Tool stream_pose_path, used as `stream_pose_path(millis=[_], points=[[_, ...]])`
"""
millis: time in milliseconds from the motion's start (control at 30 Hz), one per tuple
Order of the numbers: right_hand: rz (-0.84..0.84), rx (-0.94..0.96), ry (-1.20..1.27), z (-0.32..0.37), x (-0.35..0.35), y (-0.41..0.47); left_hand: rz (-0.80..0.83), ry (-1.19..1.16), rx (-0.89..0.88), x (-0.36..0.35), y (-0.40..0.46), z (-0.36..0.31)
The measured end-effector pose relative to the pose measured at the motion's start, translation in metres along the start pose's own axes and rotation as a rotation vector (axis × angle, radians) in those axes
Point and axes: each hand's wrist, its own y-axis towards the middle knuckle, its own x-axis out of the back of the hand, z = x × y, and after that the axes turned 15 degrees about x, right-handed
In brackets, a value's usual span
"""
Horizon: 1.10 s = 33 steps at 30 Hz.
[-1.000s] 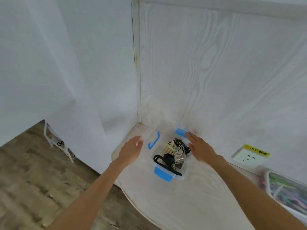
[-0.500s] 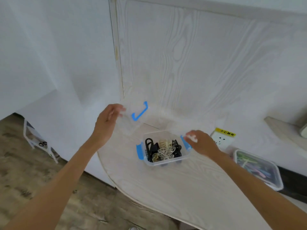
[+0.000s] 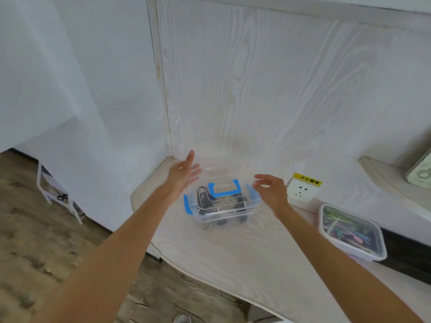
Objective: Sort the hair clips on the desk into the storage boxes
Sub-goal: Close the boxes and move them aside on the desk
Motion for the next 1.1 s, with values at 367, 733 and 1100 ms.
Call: stream_pose_path(millis=[367,733,1100], points=[[0.055,-0.044,-0.254,-0.033,-0.006,0.002,-0.222,0.671,-0.184,0.010,0.020,0.082],[0.335,-0.153,-0.096,-0.043,-0.005,0.024,-0.250,0.505,0.050,0.009,0.012,0.079],[0.430,-0.442,0.017,-0.033,-0.004,0.030,-0.223,0.257,0.465,0.011,0.012,0.066]])
